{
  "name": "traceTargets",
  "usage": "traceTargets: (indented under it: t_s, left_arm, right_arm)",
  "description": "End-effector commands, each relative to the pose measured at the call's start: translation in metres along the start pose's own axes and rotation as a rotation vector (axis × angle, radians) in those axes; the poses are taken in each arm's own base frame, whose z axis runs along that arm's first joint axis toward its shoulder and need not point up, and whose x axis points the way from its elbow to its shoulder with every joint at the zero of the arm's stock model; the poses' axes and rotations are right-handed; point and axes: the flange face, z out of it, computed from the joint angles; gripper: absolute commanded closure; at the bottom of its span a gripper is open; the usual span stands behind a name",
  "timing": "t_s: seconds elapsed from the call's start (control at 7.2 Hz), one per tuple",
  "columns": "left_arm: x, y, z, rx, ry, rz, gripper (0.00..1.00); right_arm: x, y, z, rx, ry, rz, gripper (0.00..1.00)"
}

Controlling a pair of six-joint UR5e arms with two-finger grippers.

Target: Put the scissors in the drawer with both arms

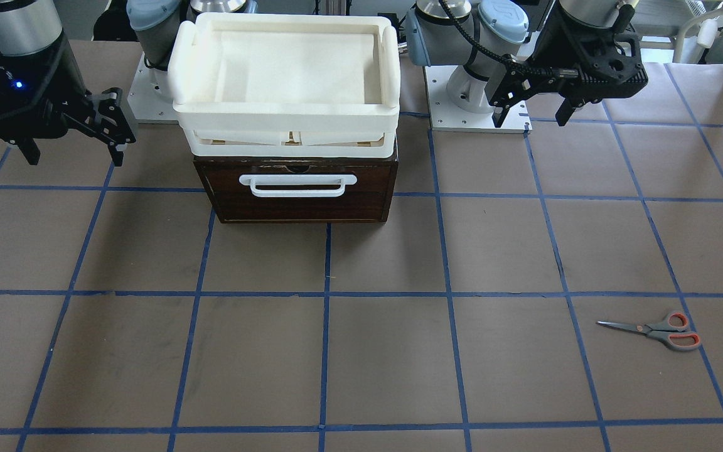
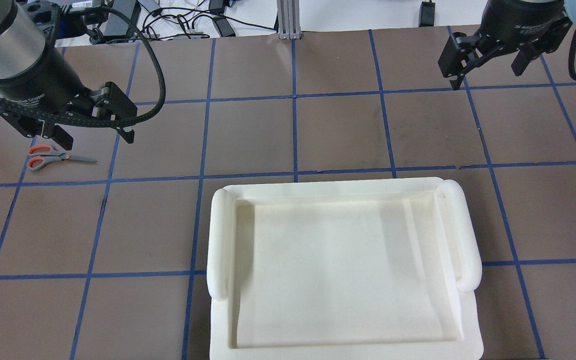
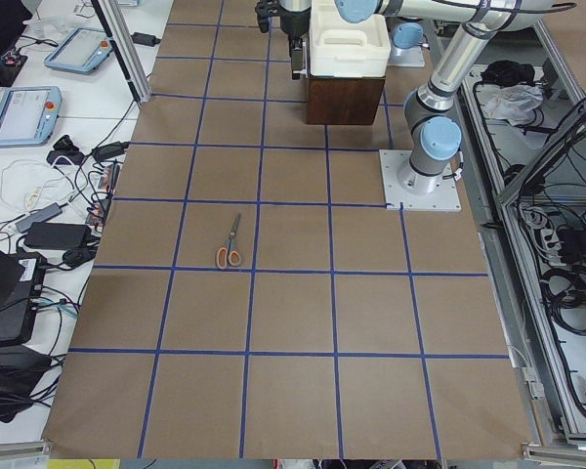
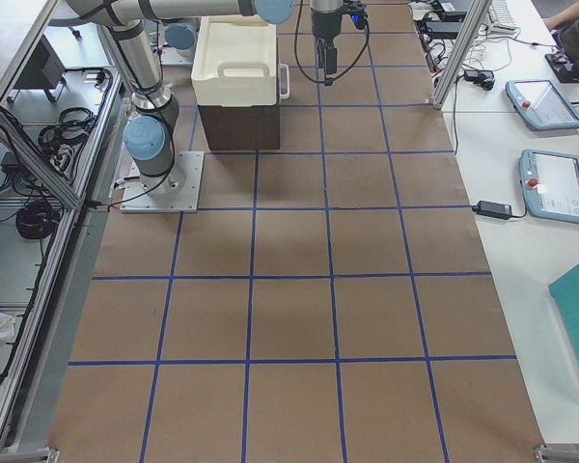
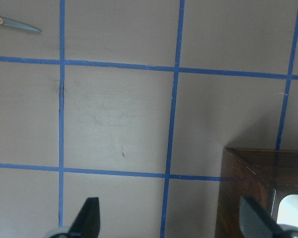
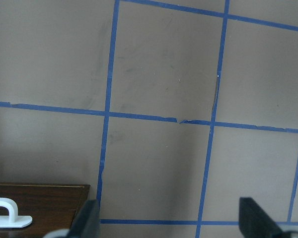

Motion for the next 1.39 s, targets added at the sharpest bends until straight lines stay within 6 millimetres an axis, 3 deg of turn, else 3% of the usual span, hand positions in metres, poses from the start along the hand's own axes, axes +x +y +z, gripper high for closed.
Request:
traceTargets:
  t_s: [0.0, 0.42, 0.83, 1.11, 1.25]
  left_arm:
    - [-0.001, 0.001, -0.002, 0.004, -0.003, 0.002, 0.00]
    - [0.000, 0.006, 0.002, -0.018, -0.003, -0.007, 0.00]
    - [0.000, 0.008, 0.004, -0.021, -0.004, 0.003, 0.00]
    - [0.000, 0.008, 0.004, -0.022, -0.003, 0.000, 0.00]
    - [0.000, 0.008, 0.005, -0.022, -0.003, 0.003, 0.00]
  right_arm:
    - [-0.001, 0.000, 0.001, -0.004, -0.011, -0.012, 0.00]
    - [-0.002, -0.004, 0.006, -0.009, -0.037, -0.019, 0.00]
    - [-0.025, -0.006, 0.003, 0.015, -0.198, -0.024, 0.00]
    - [-0.027, 0.015, -0.004, -0.062, -0.195, -0.039, 0.00]
    - [-0.027, 0.011, -0.007, -0.033, -0.202, -0.037, 0.00]
